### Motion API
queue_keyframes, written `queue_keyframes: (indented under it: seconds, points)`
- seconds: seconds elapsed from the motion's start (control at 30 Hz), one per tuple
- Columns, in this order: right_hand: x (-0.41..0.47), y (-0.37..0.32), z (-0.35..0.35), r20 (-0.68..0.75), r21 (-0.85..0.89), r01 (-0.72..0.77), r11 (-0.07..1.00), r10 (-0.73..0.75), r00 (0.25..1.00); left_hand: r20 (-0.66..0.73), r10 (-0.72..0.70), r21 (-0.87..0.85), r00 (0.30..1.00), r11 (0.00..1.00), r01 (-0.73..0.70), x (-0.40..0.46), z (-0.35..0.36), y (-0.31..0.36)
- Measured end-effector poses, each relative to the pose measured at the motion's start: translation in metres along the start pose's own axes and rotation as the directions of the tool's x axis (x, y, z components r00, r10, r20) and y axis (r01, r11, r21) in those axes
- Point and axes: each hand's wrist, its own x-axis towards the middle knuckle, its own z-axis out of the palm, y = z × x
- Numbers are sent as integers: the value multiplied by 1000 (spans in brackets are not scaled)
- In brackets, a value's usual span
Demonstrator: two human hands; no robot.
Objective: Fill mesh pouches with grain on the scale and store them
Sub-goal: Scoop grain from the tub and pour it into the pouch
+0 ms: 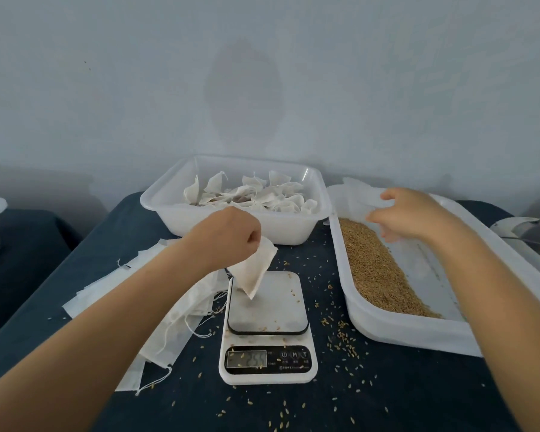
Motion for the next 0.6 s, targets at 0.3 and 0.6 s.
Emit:
queue_keyframes:
  seconds: [0.3, 0.6]
  points:
    - [22, 16, 56, 212, -414, -131, 901, 235, 948, 93, -168, -80, 981, 981, 175, 3, -3, 21]
    - [21, 22, 67, 292, -418, -132, 899, 271, 917, 129, -151, -58, 980, 986, 159, 15, 21, 15]
